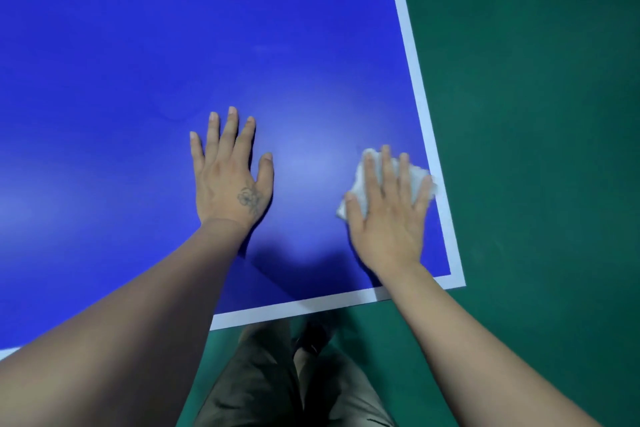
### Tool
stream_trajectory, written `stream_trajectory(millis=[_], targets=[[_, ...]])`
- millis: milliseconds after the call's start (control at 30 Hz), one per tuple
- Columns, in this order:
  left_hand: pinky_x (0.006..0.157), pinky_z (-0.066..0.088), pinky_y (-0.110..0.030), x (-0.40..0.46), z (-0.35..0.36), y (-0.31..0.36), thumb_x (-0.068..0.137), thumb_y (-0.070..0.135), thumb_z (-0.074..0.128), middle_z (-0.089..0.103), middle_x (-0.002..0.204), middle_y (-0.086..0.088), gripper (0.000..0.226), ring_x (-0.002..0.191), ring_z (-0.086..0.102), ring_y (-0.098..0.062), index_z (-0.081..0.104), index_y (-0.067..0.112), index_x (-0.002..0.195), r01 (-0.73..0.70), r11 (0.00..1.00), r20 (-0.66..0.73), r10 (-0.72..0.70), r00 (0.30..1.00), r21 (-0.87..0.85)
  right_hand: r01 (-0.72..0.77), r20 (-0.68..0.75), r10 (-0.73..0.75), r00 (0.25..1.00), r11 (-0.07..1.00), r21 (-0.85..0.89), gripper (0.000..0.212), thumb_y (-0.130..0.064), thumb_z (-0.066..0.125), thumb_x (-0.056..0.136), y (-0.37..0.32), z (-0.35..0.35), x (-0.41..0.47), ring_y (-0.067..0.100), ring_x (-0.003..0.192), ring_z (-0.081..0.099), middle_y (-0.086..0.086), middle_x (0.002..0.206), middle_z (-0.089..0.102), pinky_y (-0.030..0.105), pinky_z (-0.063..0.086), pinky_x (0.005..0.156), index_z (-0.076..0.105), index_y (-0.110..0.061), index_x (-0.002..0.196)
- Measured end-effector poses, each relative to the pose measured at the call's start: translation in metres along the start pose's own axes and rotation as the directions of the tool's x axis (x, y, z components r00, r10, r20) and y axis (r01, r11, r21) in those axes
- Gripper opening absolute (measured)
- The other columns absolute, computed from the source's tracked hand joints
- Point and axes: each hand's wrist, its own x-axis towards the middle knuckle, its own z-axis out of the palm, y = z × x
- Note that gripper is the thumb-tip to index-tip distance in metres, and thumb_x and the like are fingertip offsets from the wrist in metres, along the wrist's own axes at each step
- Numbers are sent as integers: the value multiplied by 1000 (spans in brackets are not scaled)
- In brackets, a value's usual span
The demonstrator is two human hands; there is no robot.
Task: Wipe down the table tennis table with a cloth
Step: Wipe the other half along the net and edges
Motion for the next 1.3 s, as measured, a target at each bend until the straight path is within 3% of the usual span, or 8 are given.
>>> stream_trajectory(millis=[133, 300, 500, 667, 900, 1133, 1200, 1300], targets=[[135, 3, -52, -7, -7, -5, 105, 36, 53, 39, 171, -6, 53, 165, 18, -28, 55, 15, 154, 3, 977, 35, 5, 999, -214, 289, 27, -289, 957, 957, 4, 69, -49, 33, 109, -37, 6, -39, 25, 166, 3, -3, 179, 7, 64, 9, 129, 14, -26, 171], [130, 29, -40, -81, -28, 2, 106, 17, 61, 60, 153, 1, 28, 157, 38, -20, 71, 17, 133, 27, 893, 5, -28, 1000, -449, 370, 81, -378, 922, 924, 96, 71, -25, 38, 101, -3, 2, -86, 20, 165, 7, -8, 178, 13, 60, 12, 130, 21, -31, 170], [110, 51, -38, -196, -45, 14, 103, 13, 61, 67, 127, 16, 24, 140, 51, -3, 73, 25, 120, 90, 831, 96, -44, 994, -548, 140, 27, -154, 988, 947, 289, 62, -48, 61, 95, 33, -19, -101, 21, 137, 45, -8, 147, 50, 45, 25, 117, 51, -30, 154], [109, 47, -25, -233, -78, 35, 105, 20, 64, 69, 117, 27, 27, 127, 59, 1, 71, 40, 122, 237, 784, 266, -96, 959, -574, -227, 276, 136, 951, 917, 328, 48, -49, 79, 89, 31, -31, -87, 28, 109, 58, 1, 118, 63, 45, 40, 98, 59, -23, 124], [110, 51, -32, -214, -134, 41, 101, 33, 69, 68, 125, 26, 34, 119, 63, 5, 62, 43, 133, 441, 685, 507, -121, 854, -580, -278, 421, 43, 906, 809, 517, 31, -42, 77, 92, 8, -76, -105, 14, 80, 58, -3, 94, 64, 32, 42, 63, 50, -27, 89], [112, 45, -24, -182, -173, 39, 67, 51, 89, 48, 148, 26, 89, 137, 47, 7, 49, 51, 146, 475, 538, 508, -97, 856, -697, -174, 372, -201, 906, 623, 762, 37, -48, 87, 75, -33, -145, -116, 13, 67, 56, -10, 73, 64, 30, 46, 63, 60, -24, 85], [105, 49, -24, -168, -179, 34, 64, 54, 91, 56, 139, 25, 81, 126, 56, 4, 57, 51, 138, 488, 544, 539, -76, 839, -683, -158, 354, -251, 901, 571, 806, 36, -49, 86, 70, -48, -160, -108, 11, 68, 57, -13, 74, 64, 29, 48, 65, 63, -27, 87], [72, 51, -23, -141, -181, 27, 78, 38, 93, 69, 89, 14, 33, 78, 63, -8, 72, 30, 101, 526, 442, 553, -78, 829, -726, -187, 329, -199, 923, 516, 836, 36, -44, 90, 70, -66, -167, -91, 13, 79, 66, -12, 85, 71, 35, 56, 74, 65, -35, 94]])
